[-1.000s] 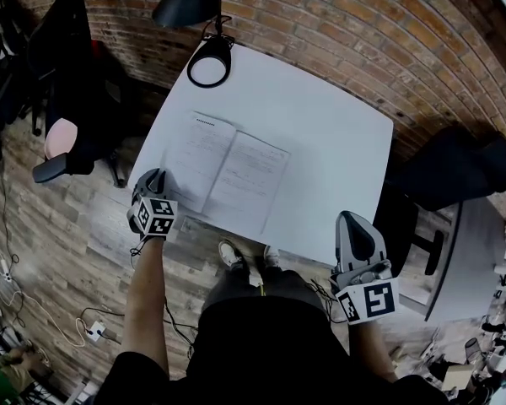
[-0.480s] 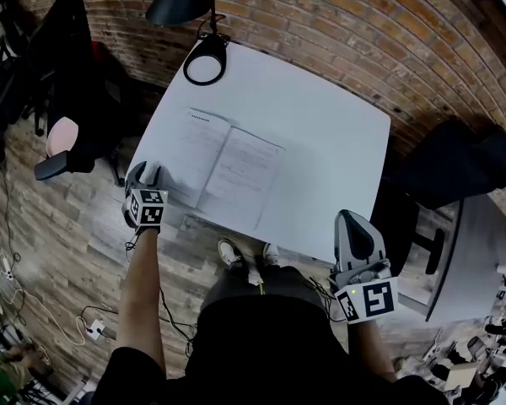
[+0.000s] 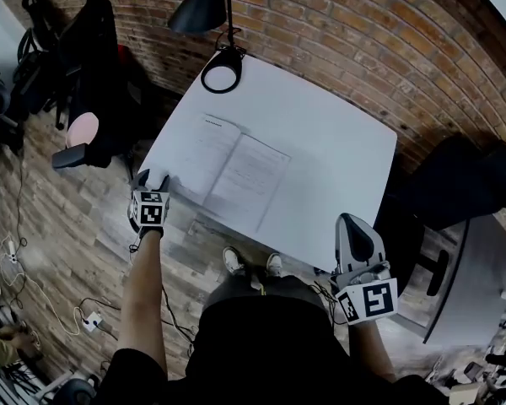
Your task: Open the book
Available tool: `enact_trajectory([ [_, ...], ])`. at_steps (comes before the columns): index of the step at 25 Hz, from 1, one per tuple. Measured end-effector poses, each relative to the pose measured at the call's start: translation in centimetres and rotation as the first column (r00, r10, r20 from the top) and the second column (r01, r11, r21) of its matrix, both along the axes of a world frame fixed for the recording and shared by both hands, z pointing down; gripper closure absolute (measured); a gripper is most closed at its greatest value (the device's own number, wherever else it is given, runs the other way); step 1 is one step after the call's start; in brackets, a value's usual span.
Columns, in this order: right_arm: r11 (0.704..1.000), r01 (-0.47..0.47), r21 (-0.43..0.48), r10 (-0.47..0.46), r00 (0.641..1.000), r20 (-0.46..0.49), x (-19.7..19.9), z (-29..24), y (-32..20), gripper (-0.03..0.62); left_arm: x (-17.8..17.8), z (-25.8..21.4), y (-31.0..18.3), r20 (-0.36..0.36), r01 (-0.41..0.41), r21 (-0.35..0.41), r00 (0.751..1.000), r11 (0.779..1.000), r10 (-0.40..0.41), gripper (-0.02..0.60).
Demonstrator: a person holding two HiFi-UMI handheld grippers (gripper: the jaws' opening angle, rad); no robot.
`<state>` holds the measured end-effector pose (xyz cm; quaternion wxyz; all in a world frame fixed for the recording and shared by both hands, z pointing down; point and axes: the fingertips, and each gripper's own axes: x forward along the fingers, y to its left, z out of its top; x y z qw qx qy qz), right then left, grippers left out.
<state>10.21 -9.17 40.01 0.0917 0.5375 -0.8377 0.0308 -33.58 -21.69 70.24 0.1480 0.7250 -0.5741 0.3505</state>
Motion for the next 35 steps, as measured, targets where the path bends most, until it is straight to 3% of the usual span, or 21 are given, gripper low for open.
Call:
enact_trajectory([
  [3, 0.999, 0.031, 0.012, -0.032, 0.999, 0.014, 0.2, -0.1, -0.2, 0.583, 0.7, -2.1, 1.5, -0.036, 0.016, -0.008, 0.999, 1.000, -0.016, 0.479],
  [6, 0.998, 0.060, 0.017, -0.060, 0.998, 0.021, 0.2, 0.0, -0.5, 0.583, 2.8, -4.1, 2.3, -0.097, 0.003, 0.007, 0.995, 1.000, -0.002, 0.548],
  [13, 0.991, 0.125, 0.045, -0.128, 0.991, 0.048, -1.1, -0.3, -1.1, 0.583, 5.9, -10.9, 2.8, -0.246, 0.057, 0.136, 0.969, 0.989, -0.022, 0.557],
  [19, 0.983, 0.172, 0.062, -0.175, 0.983, 0.053, -2.2, -0.2, -2.1, 0.583, 8.6, -19.0, 3.8, -0.304, 0.077, 0.304, 0.953, 0.950, 0.020, 0.557],
  [23, 0.983, 0.168, 0.079, -0.173, 0.983, 0.062, -2.1, -0.9, -2.9, 0.583, 9.8, -25.2, 5.6, -0.321, 0.065, 0.430, 0.943, 0.901, 0.085, 0.557],
  [27, 0.985, 0.145, 0.097, -0.153, 0.985, 0.084, -1.5, -1.8, -3.8, 0.583, 10.5, -31.2, 7.6, -0.268, 0.034, 0.551, 0.954, 0.834, 0.138, 0.557],
  [32, 0.987, 0.107, 0.117, -0.117, 0.990, 0.080, -0.2, -2.5, -4.4, 0.583, 10.9, -36.2, 10.0, -0.176, -0.022, 0.640, 0.969, 0.768, 0.174, 0.557],
  [35, 0.988, 0.079, 0.134, -0.090, 0.993, 0.079, 1.1, -3.3, -4.6, 0.583, 10.3, -39.4, 12.0, -0.147, -0.006, 0.720, 0.976, 0.694, 0.161, 0.557],
])
